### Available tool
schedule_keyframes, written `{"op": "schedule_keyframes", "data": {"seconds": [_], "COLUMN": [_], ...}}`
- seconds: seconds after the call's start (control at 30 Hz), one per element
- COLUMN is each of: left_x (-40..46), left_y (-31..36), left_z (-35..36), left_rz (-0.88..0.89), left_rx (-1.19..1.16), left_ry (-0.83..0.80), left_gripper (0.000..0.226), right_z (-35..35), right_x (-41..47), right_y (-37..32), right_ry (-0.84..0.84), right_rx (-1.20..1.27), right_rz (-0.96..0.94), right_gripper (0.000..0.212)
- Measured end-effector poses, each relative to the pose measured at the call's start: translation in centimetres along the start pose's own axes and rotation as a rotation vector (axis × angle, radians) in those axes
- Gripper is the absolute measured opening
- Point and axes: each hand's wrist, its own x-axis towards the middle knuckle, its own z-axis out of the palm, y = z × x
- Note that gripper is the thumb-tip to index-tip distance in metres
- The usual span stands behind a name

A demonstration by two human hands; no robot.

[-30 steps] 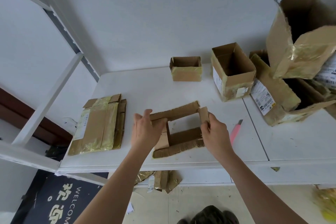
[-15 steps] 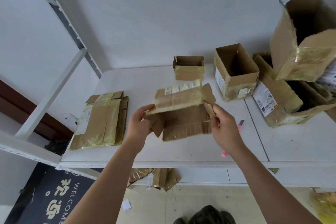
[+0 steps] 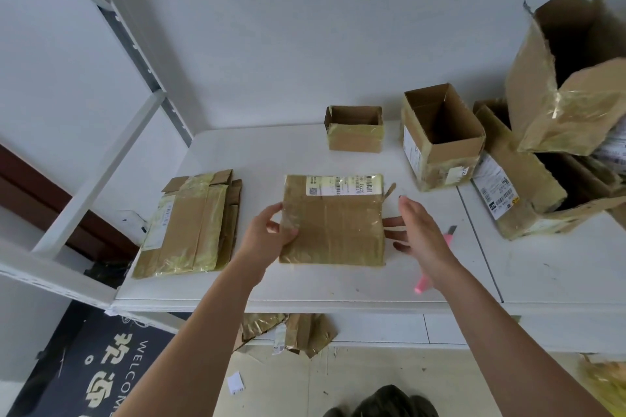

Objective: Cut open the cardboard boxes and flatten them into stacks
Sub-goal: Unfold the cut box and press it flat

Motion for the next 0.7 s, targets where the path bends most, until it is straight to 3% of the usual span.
{"op": "schedule_keyframes", "data": {"seconds": [0.13,0.23,0.3,0.4,0.53,0.7], "left_x": [0.1,0.0,0.2,0.8,1.4,2.3], "left_y": [0.7,1.2,1.4,1.5,1.5,0.1], "left_z": [-0.3,-0.4,-0.4,-0.5,0.5,2.6], "left_rz": [0.140,0.082,0.012,-0.078,-0.126,-0.124], "left_rx": [-0.142,-0.194,-0.236,-0.201,0.096,0.229], "left_ry": [0.053,0.031,0.034,0.052,0.074,0.260], "left_gripper": [0.040,0.025,0.024,0.041,0.061,0.086], "right_z": [-0.3,-0.6,-0.6,-0.7,-0.7,-0.5], "right_x": [0.1,-0.5,-0.8,-0.9,-0.6,-0.7], "right_y": [-2.1,-2.4,-2.0,-1.4,-0.7,-0.3], "right_ry": [0.063,0.072,0.094,0.116,0.070,0.023], "right_rx": [0.097,0.105,0.102,0.095,0.048,-0.011], "right_rz": [0.041,-0.031,-0.050,-0.074,-0.130,-0.228], "right_gripper": [0.043,0.019,0.021,0.015,0.020,0.021]}}
